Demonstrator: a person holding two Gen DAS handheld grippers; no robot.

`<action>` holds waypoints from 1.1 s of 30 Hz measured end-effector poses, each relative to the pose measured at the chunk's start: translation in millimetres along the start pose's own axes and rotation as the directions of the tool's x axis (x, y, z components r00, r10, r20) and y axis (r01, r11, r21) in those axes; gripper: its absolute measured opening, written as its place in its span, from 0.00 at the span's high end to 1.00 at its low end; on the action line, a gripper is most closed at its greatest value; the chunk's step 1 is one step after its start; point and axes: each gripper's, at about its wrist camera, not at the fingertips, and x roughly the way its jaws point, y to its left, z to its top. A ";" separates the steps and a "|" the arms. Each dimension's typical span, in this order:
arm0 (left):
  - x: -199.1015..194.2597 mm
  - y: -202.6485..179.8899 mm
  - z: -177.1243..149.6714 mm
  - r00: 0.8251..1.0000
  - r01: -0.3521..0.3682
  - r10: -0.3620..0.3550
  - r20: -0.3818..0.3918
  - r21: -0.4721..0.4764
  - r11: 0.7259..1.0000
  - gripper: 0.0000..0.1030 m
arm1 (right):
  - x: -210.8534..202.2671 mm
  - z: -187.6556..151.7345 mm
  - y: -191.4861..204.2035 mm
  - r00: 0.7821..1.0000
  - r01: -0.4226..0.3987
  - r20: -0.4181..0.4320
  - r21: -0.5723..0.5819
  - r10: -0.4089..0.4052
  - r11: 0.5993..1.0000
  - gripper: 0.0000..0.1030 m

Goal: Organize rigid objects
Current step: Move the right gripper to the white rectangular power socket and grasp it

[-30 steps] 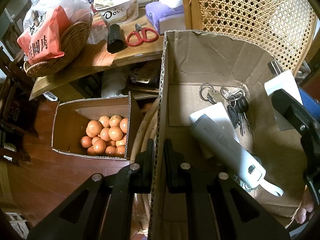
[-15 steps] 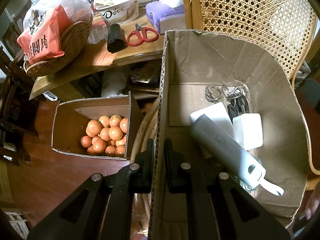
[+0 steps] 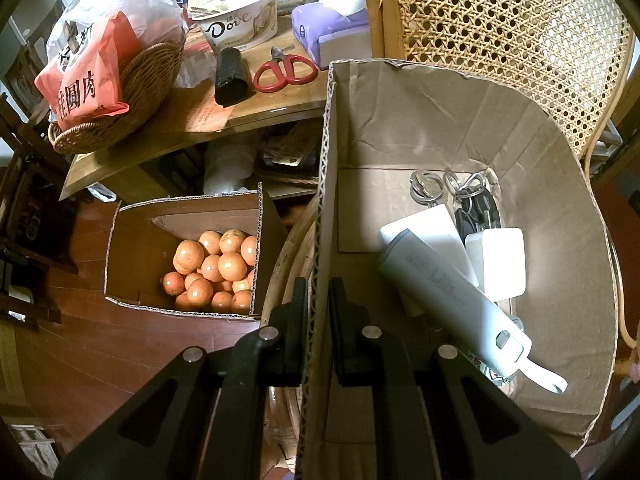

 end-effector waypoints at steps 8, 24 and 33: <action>-0.7 1.1 -0.1 1.000 0.002 -0.002 0.000 0.000 1.000 0.90 | 42.9 -13.7 -4.4 0.992 0.013 -0.127 -0.027 -0.016 1.000 0.13; -0.8 3.9 0.4 1.000 0.007 -0.007 -0.008 0.005 1.000 0.90 | 87.6 -21.8 -6.7 0.964 0.052 -0.264 0.028 -0.043 0.998 0.13; 0.1 4.1 -0.1 1.000 0.010 -0.010 -0.010 0.006 1.000 0.90 | 80.0 -24.0 -30.5 0.960 0.118 -0.261 0.035 -0.105 0.992 0.13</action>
